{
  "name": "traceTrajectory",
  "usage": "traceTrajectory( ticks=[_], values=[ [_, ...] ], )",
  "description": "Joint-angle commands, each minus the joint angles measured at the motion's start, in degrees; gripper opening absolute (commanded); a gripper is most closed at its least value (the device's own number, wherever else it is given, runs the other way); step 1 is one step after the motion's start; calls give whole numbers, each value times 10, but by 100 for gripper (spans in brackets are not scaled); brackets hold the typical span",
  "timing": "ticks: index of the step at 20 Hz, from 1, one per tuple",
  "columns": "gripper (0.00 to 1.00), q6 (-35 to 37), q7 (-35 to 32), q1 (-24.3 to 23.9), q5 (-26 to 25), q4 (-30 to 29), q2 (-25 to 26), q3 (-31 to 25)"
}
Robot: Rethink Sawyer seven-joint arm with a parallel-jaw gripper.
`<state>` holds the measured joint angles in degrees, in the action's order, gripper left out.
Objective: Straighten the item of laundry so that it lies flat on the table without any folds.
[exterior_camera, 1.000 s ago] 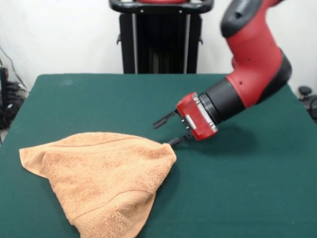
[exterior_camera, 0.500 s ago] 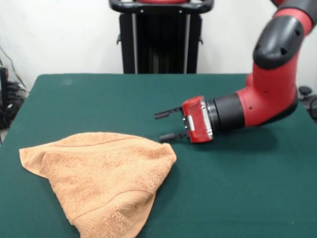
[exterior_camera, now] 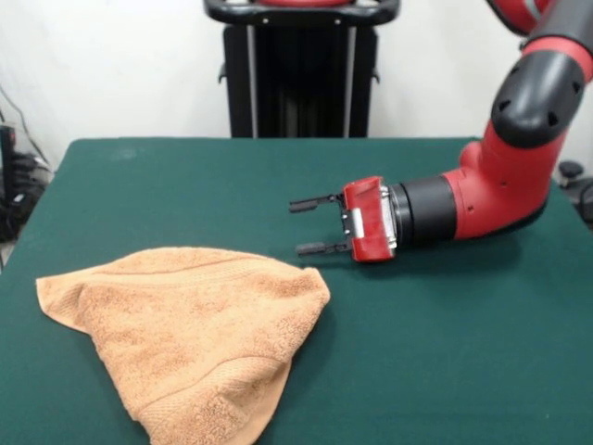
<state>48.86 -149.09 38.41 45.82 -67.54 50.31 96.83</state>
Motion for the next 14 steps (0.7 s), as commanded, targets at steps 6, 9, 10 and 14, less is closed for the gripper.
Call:
traceTrajectory(
  ticks=[6, 9, 10, 14],
  values=[
    [100, -31, -173, 15, 28, 114, 36, -58],
    [100, -34, -185, 13, 34, 116, 37, -55],
    [100, -39, -187, 13, 36, 116, 36, -56],
    [100, -49, -196, 13, 43, 115, 34, -54]
  ],
)
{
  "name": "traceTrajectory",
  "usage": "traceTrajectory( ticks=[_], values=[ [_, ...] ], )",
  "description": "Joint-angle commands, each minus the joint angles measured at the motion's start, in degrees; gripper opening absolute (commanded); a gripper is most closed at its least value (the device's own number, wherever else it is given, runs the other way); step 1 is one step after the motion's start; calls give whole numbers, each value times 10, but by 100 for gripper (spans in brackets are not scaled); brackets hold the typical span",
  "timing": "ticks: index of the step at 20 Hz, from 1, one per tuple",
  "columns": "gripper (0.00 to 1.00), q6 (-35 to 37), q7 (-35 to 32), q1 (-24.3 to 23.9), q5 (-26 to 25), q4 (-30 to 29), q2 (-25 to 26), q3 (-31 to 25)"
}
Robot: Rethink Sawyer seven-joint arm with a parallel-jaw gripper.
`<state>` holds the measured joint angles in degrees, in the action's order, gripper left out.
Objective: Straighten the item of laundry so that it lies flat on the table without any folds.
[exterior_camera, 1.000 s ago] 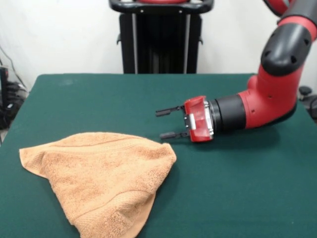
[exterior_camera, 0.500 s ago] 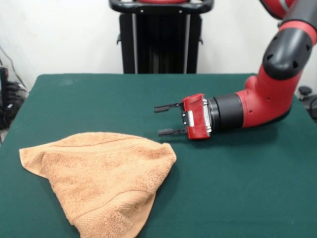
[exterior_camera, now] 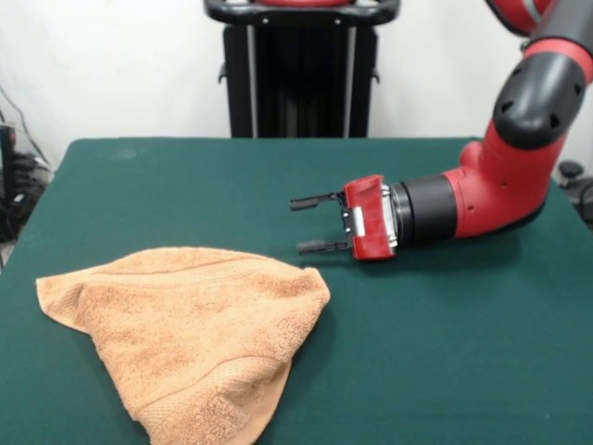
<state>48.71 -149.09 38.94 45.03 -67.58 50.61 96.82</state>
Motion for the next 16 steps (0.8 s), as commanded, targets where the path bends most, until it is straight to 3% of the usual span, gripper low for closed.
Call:
traceTrajectory(
  ticks=[1, 9, 16],
  values=[
    [100, -52, -199, 5, 53, 117, 31, -51],
    [100, 0, -262, -62, 73, 183, 43, 34],
    [100, 30, -276, -136, 69, 244, 45, 88]
  ],
)
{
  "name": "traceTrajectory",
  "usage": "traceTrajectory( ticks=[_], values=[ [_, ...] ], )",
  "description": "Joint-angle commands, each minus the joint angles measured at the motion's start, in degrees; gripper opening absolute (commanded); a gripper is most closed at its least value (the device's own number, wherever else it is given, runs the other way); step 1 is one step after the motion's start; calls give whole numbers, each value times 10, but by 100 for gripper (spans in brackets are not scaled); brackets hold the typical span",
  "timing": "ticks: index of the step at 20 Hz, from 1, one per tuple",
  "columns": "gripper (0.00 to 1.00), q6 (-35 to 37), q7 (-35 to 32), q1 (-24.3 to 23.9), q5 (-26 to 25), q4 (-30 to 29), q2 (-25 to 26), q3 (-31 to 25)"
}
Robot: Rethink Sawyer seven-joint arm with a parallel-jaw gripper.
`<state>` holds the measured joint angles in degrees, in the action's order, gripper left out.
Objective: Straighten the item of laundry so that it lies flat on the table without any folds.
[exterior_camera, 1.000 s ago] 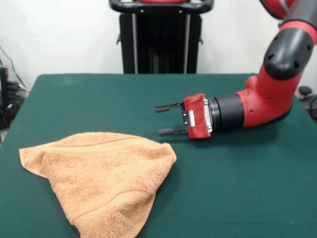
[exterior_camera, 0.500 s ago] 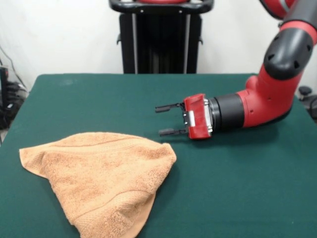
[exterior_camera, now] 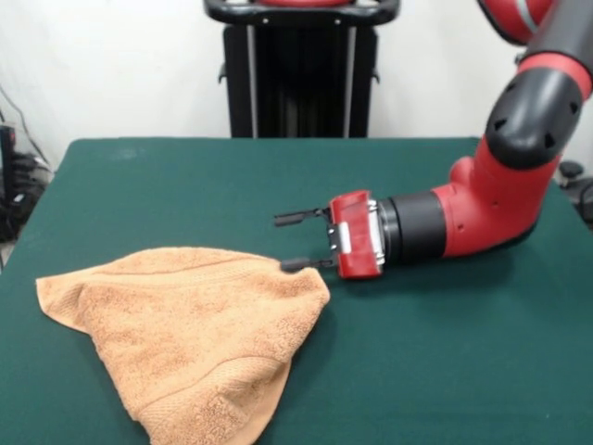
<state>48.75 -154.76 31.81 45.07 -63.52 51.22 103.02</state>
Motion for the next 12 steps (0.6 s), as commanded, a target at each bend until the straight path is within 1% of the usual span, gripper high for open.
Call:
traceTrajectory(
  ticks=[1, 5, 6, 8, 12],
  values=[
    [100, 26, -217, -74, 70, 210, 38, 29],
    [100, 57, -240, -110, 71, 246, 40, 78],
    [100, 51, -235, -108, 72, 244, 39, 74],
    [100, 30, -204, -94, 70, 230, 31, 46],
    [100, -24, -159, -52, 59, 200, 23, -5]
  ],
)
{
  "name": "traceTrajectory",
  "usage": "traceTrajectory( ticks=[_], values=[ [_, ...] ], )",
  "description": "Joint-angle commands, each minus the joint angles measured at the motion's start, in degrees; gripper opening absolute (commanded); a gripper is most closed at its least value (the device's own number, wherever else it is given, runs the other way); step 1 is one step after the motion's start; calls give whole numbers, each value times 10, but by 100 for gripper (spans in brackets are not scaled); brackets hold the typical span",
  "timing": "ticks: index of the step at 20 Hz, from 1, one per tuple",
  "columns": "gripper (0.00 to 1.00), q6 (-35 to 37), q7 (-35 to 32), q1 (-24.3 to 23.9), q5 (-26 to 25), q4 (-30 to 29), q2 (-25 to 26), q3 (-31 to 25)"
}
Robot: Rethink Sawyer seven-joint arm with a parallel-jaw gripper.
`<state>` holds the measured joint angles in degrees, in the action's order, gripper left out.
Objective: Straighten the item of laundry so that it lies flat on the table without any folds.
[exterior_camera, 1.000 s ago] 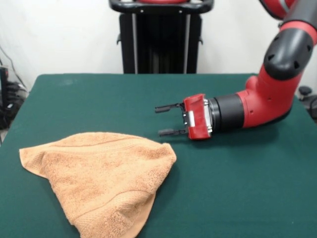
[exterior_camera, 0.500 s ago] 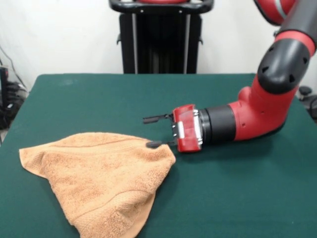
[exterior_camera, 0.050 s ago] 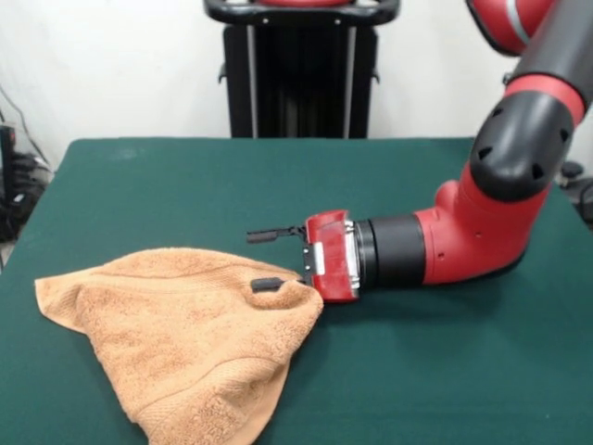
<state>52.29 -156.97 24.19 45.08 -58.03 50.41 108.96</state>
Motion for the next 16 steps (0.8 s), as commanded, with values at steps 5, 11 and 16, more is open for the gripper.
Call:
traceTrajectory(
  ticks=[5, 11, 16],
  values=[
    [100, -135, -105, 88, 44, 113, 25, -116],
    [100, -209, -80, 161, 16, 77, 6, -183],
    [100, -248, -61, 192, -12, 60, -10, -235]
  ],
)
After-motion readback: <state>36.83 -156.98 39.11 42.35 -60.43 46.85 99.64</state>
